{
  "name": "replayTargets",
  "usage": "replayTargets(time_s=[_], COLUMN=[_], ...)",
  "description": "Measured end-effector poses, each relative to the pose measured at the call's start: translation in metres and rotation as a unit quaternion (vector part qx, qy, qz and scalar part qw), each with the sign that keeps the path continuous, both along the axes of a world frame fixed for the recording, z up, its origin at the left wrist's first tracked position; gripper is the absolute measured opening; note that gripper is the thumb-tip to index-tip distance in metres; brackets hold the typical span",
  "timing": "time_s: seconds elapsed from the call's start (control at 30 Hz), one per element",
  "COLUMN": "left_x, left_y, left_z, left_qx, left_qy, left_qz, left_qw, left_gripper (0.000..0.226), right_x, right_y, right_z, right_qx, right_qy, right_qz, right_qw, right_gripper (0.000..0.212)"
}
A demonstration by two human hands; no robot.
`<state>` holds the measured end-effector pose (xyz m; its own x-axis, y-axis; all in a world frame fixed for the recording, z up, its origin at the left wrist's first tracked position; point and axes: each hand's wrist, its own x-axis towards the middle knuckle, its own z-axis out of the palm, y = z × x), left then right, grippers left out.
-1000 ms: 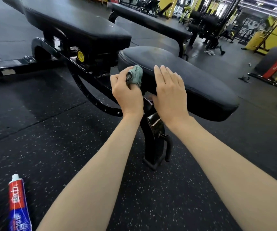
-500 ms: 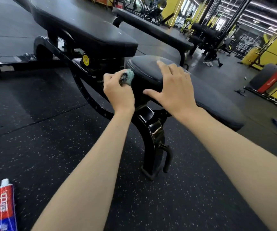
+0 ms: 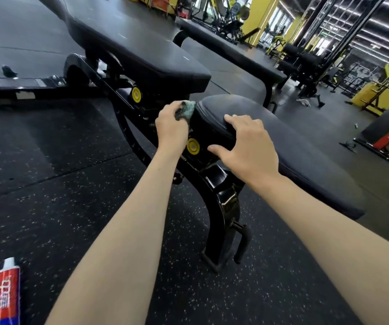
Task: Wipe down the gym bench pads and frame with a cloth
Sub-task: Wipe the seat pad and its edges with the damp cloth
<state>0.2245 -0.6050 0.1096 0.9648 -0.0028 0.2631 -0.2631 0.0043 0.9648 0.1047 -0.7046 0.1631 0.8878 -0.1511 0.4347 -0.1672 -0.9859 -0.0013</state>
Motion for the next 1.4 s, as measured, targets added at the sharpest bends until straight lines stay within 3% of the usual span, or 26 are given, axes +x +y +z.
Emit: replayTargets(time_s=[0.43, 0.53, 0.6, 0.67, 0.73, 0.8, 0.93, 1.13, 1.27, 1.4], left_x=[-0.079, -0.099, -0.109, -0.107, -0.095, -0.087, -0.104, -0.121, -0.093, -0.052], left_y=[0.001, -0.003, -0.002, 0.001, 0.006, 0.001, -0.024, -0.011, 0.008, 0.015], left_z=[-0.001, -0.005, -0.009, -0.01, -0.006, -0.002, -0.003, -0.026, -0.017, -0.012], left_qx=[-0.043, -0.003, 0.027, 0.005, -0.057, -0.078, -0.063, 0.016, -0.049, -0.049], left_qy=[-0.125, -0.18, -0.208, -0.192, -0.107, -0.046, -0.046, -0.205, -0.051, 0.058], left_qz=[0.018, -0.006, -0.029, -0.007, 0.054, 0.096, 0.125, 0.035, 0.122, 0.096], left_qw=[0.991, 0.984, 0.977, 0.981, 0.991, 0.991, 0.989, 0.978, 0.99, 0.992], left_gripper=[0.047, 0.047, 0.045, 0.041, 0.043, 0.047, 0.048, 0.041, 0.047, 0.051], right_x=[0.0, -0.001, -0.004, -0.008, -0.01, -0.009, -0.008, -0.006, -0.009, -0.009], right_y=[0.004, 0.0, -0.005, -0.01, -0.014, -0.015, -0.013, -0.015, -0.014, -0.012], right_z=[0.004, 0.007, 0.015, 0.023, 0.027, 0.025, 0.022, 0.019, 0.023, 0.017], right_qx=[-0.012, -0.008, 0.007, 0.031, 0.044, 0.046, 0.057, 0.029, 0.033, 0.017], right_qy=[0.012, 0.034, 0.085, 0.144, 0.168, 0.155, 0.133, 0.128, 0.146, 0.126], right_qz=[-0.014, -0.002, 0.018, 0.034, 0.04, 0.044, 0.049, 0.061, 0.059, 0.056], right_qw=[1.0, 0.999, 0.996, 0.988, 0.984, 0.986, 0.988, 0.99, 0.987, 0.99], right_gripper=[0.066, 0.062, 0.072, 0.09, 0.099, 0.099, 0.095, 0.085, 0.097, 0.098])
